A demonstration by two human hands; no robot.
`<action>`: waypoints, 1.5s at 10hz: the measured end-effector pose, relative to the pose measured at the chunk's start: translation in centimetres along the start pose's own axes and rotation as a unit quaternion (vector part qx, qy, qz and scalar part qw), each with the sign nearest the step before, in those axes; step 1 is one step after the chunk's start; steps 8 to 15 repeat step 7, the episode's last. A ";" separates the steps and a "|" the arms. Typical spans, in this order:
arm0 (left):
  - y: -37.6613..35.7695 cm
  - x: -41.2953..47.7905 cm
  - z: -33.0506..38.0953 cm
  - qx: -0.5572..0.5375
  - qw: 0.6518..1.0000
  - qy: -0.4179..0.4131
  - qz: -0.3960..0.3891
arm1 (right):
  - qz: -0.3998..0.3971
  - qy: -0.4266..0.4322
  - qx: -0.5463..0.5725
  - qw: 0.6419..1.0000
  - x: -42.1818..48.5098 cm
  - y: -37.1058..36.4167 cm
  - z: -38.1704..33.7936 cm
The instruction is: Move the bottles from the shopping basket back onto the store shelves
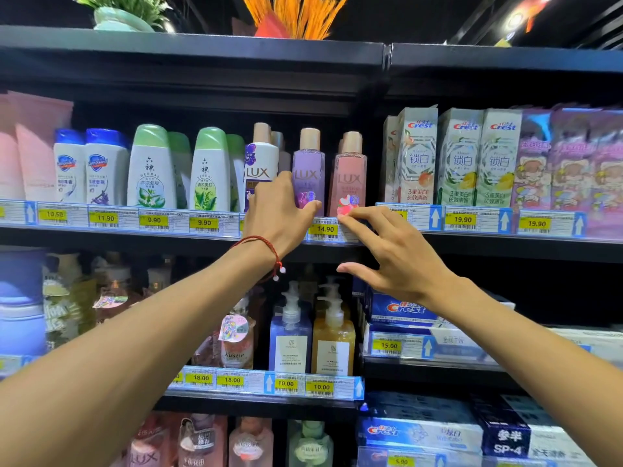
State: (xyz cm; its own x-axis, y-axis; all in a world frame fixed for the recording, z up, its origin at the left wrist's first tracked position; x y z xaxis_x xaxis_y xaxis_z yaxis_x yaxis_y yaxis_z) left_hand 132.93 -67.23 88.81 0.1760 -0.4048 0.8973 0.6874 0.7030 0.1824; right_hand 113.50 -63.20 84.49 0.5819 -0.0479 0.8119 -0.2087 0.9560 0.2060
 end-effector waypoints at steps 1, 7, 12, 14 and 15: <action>0.1 -0.3 -0.1 0.000 1.000 -0.013 -0.007 | -0.001 -0.001 -0.004 1.000 0.1 0.1 -0.1; 2.8 -5.4 0.3 0.190 0.951 -0.234 -0.071 | -0.052 -0.085 -0.080 0.992 1.2 0.9 -3.0; 2.8 -5.4 0.3 0.190 0.951 -0.234 -0.071 | -0.052 -0.085 -0.080 0.992 1.2 0.9 -3.0; 2.8 -5.4 0.3 0.190 0.951 -0.234 -0.071 | -0.052 -0.085 -0.080 0.992 1.2 0.9 -3.0; 2.8 -5.4 0.3 0.190 0.951 -0.234 -0.071 | -0.052 -0.085 -0.080 0.992 1.2 0.9 -3.0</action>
Point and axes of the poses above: each hand's wrist, its own x-axis towards the middle knuckle, its own y-axis out of the back of the hand, z = x × y, the point moved 5 cm from there along x, towards the middle knuckle, and after that the axes turned 12 degrees about z, right-handed, at the moved point
